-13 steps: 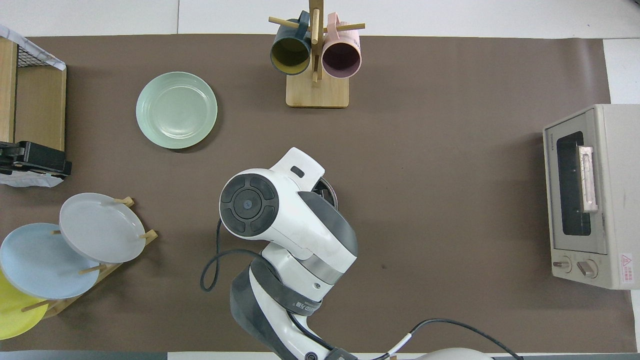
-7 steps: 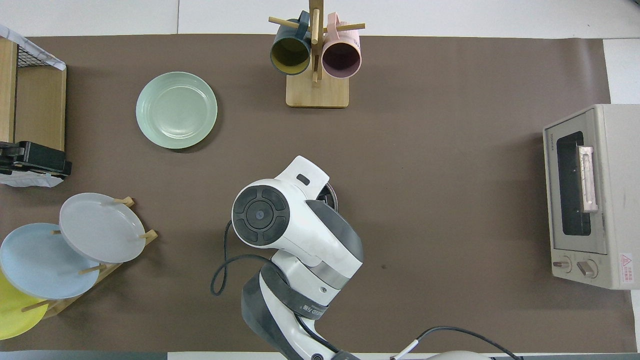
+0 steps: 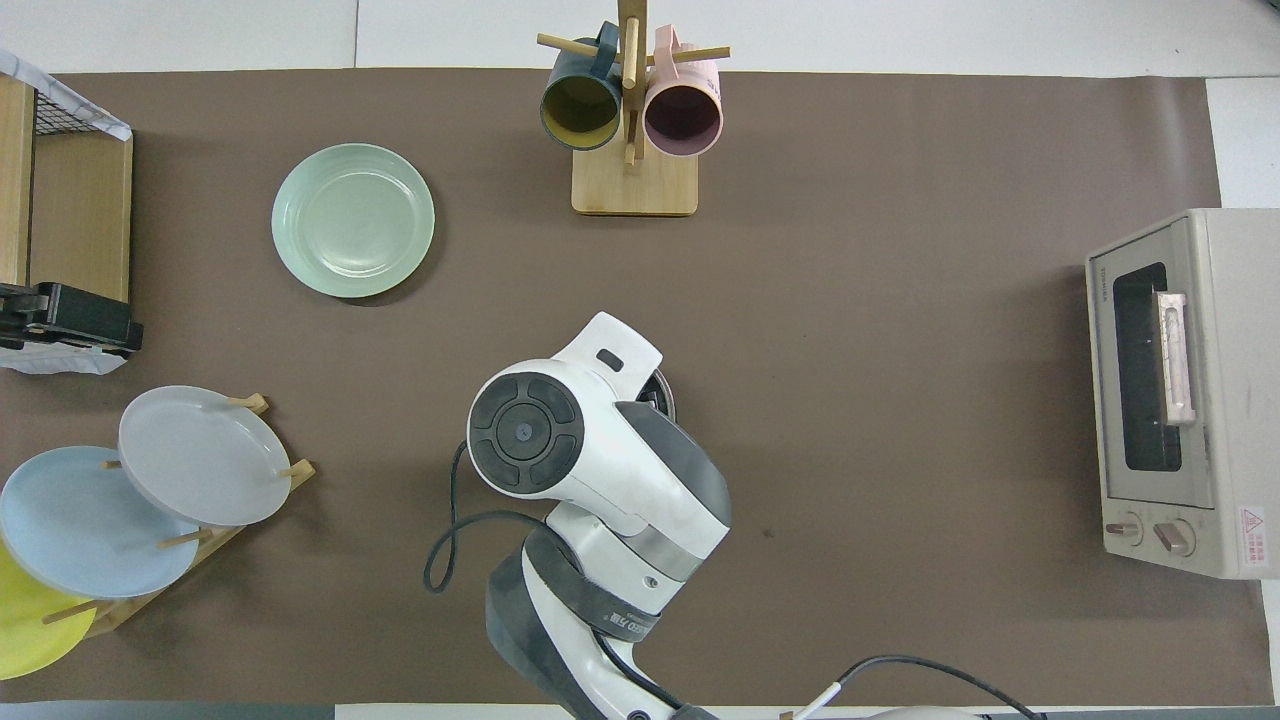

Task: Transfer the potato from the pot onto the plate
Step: 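Lift the glass lid up off the saucepan with the right gripper, then carry the lid away with the right gripper while the left gripper reaches the pot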

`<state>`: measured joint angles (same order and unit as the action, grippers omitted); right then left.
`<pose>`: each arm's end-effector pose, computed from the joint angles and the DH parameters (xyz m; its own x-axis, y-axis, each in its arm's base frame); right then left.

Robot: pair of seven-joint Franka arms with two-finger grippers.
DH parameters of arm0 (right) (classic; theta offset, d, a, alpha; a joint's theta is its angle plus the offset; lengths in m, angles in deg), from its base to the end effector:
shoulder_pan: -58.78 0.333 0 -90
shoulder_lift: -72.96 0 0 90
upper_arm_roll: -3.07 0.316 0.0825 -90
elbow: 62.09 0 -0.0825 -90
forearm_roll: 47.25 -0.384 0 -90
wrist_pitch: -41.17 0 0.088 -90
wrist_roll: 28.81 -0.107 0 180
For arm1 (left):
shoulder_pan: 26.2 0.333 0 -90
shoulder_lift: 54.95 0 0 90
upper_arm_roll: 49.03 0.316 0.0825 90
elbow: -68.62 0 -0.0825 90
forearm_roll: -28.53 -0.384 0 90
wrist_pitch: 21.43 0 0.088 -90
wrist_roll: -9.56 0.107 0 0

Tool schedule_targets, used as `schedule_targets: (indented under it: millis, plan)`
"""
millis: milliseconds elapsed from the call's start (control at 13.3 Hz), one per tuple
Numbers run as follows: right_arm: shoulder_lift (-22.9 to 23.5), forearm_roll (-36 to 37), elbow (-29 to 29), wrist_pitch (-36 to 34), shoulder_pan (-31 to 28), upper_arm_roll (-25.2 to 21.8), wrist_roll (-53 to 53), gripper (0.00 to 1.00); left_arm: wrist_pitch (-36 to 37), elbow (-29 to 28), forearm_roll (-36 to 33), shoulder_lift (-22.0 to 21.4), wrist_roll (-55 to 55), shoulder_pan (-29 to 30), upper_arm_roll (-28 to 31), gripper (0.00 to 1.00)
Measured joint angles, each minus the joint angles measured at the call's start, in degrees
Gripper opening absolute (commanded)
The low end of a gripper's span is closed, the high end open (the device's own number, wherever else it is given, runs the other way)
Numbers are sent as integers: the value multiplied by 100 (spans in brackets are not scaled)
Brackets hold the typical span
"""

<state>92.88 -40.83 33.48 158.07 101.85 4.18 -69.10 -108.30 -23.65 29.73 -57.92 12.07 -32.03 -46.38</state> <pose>0.4772 0.4533 0.4067 0.9900 0.1178 0.0781 0.1135 -0.9919 0.0575 0.5315 -0.0312 0.6294 0.9941 -0.1004 -0.0414 -0.0994 -0.9947 0.0252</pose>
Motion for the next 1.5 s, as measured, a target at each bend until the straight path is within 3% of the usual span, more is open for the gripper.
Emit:
schedule_targets:
  millis: [225, 450, 675, 975, 1275, 1500]
  plan:
    - [-26, -1, -31, -46, -38, -4, 18, 20, 0, 0, 0, 0, 0, 0, 0, 100]
    - [-135, -4, -391, -575, -367, -15, 557, 20, 0, 0, 0, 0, 0, 0, 0, 100]
    - [-204, -6, -674, -882, -1046, -28, 1544, 20, 0, 0, 0, 0, 0, 0, 0, 100]
    - [-202, -64, -639, -940, -2194, -46, 3288, 20, 0, 0, 0, 0, 0, 0, 0, 100]
    - [-251, -85, -227, -793, -3058, -45, 4336, 21, 0, 0, 0, 0, 0, 0, 0, 100]
    - [-439, -213, 545, -103, -3349, -41, 4709, 21, 0, 0, 0, 0, 0, 0, 0, 100]
